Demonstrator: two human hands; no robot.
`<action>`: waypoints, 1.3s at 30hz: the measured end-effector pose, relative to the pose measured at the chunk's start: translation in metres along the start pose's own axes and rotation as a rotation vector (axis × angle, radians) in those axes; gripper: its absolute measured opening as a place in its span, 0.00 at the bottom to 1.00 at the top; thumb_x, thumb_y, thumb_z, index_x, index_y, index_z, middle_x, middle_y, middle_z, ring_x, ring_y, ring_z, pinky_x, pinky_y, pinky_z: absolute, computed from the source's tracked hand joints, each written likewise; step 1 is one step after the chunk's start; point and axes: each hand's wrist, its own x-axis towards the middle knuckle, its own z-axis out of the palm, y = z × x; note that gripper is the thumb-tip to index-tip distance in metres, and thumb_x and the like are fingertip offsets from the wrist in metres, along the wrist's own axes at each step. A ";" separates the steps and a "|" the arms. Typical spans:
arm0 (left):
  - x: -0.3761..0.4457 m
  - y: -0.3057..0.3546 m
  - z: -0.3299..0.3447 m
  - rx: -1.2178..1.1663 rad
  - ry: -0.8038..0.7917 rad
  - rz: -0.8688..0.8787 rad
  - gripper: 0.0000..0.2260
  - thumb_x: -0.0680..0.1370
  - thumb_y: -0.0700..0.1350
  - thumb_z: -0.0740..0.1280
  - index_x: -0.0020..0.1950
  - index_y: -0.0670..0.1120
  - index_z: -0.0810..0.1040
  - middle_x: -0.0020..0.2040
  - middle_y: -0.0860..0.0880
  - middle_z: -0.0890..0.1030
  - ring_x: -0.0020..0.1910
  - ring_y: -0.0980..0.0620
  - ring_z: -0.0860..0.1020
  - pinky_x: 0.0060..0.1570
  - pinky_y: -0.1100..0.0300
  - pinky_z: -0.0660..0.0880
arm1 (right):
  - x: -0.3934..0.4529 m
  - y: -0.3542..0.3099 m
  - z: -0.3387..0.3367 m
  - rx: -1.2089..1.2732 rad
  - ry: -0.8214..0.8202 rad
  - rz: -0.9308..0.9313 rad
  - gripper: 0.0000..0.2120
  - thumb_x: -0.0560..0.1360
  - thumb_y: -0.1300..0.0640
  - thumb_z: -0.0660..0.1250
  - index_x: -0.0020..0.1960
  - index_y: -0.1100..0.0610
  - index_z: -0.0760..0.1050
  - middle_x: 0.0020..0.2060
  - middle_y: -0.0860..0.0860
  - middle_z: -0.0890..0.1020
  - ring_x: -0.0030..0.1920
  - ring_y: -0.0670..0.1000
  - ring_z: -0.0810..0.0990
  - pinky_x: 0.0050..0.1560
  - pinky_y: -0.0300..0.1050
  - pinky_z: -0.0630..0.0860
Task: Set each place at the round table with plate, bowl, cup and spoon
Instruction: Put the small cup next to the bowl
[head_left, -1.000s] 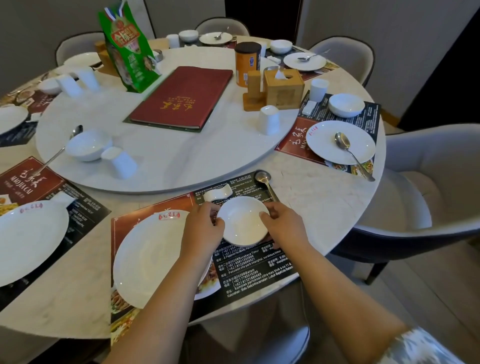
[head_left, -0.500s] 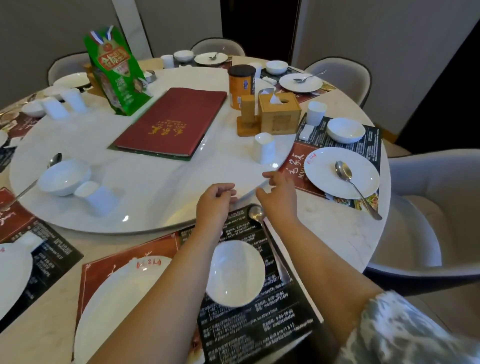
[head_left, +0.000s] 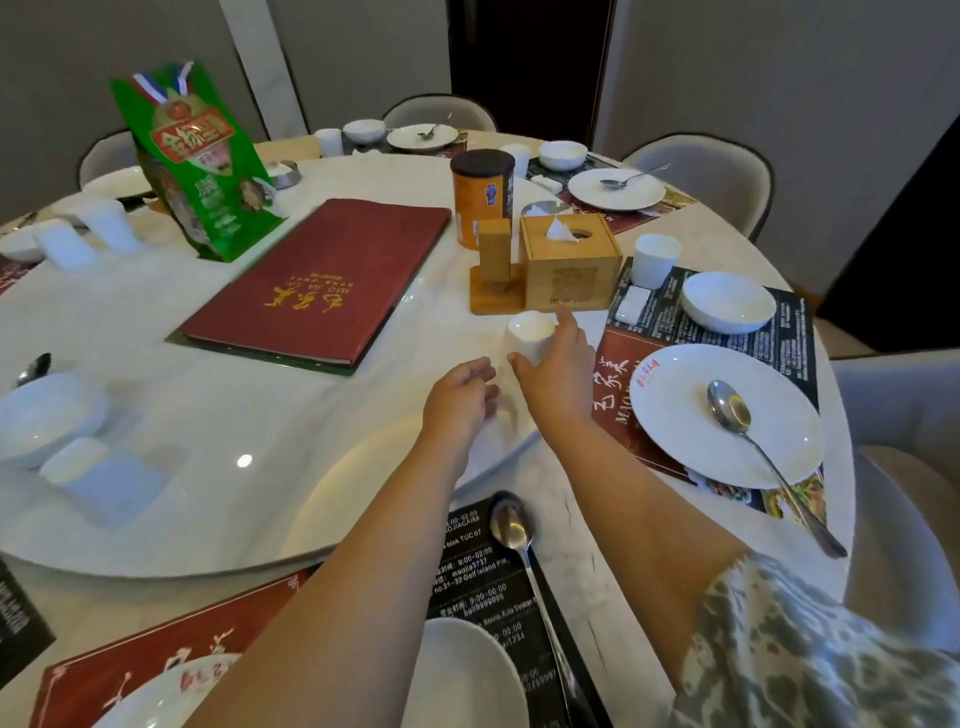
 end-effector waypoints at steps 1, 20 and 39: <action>0.001 -0.001 0.000 -0.001 -0.002 -0.001 0.16 0.81 0.37 0.56 0.66 0.46 0.75 0.60 0.48 0.80 0.55 0.50 0.80 0.56 0.56 0.78 | 0.001 0.000 0.001 0.002 0.004 -0.003 0.36 0.73 0.55 0.72 0.75 0.55 0.58 0.69 0.55 0.70 0.70 0.58 0.66 0.68 0.51 0.66; -0.090 0.013 -0.055 -0.269 -0.030 -0.011 0.14 0.81 0.50 0.62 0.51 0.39 0.79 0.48 0.41 0.83 0.48 0.47 0.83 0.51 0.55 0.80 | -0.126 -0.043 -0.050 0.394 -0.083 -0.035 0.30 0.65 0.59 0.76 0.62 0.53 0.66 0.57 0.49 0.73 0.58 0.50 0.74 0.53 0.41 0.75; -0.128 -0.037 -0.108 0.099 -0.093 0.111 0.11 0.79 0.38 0.65 0.59 0.44 0.83 0.57 0.46 0.82 0.56 0.50 0.80 0.51 0.62 0.78 | -0.188 -0.011 -0.036 -0.115 -0.280 -0.131 0.38 0.56 0.42 0.81 0.58 0.52 0.68 0.48 0.46 0.80 0.57 0.53 0.73 0.53 0.51 0.71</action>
